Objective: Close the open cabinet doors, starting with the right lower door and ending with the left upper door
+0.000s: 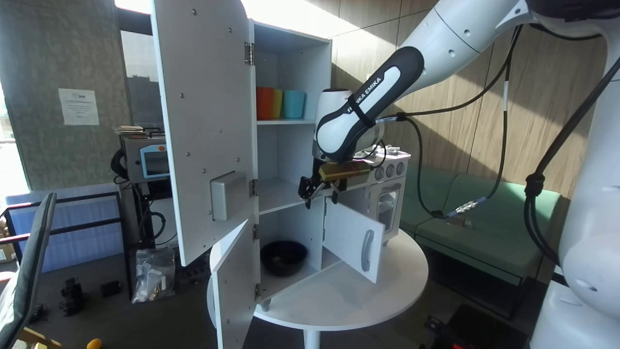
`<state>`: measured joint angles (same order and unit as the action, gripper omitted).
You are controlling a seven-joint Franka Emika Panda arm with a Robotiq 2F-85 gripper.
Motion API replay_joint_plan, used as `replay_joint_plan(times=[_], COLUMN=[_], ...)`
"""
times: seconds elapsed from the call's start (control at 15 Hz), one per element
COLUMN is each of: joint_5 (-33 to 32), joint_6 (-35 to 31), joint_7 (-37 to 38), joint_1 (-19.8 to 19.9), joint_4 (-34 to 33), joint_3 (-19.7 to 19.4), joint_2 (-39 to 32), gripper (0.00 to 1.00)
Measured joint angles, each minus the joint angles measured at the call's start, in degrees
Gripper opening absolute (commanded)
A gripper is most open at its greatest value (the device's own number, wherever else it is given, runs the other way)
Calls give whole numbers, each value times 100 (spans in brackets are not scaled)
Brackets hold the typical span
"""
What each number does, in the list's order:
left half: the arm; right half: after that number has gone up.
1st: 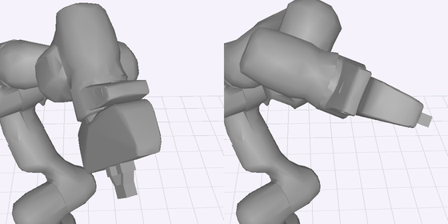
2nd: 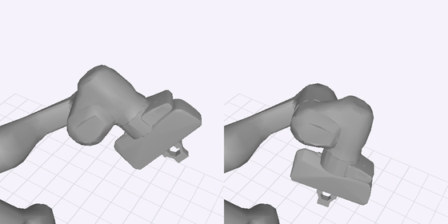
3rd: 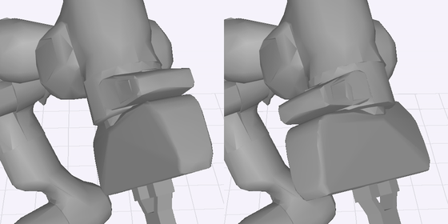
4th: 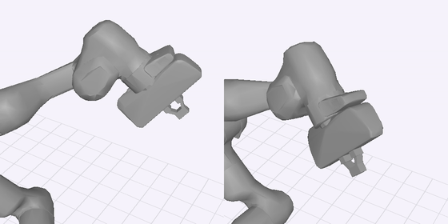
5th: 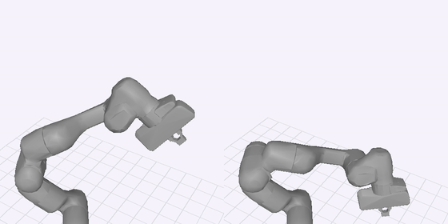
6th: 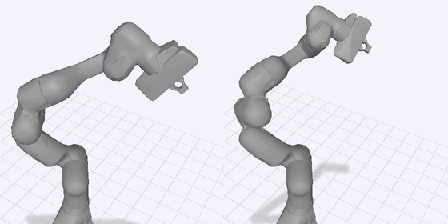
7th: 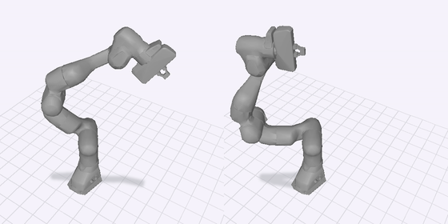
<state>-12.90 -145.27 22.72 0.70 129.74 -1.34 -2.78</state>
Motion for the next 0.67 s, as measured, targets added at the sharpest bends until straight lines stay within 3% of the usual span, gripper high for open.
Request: replay_joint_plan(times=[0.67], joint_5=[-125], joint_6=[67], joint_7=[-2], joint_1=[190], joint_4=[33], joint_3=[-351], joint_2=[-15], gripper=[100])
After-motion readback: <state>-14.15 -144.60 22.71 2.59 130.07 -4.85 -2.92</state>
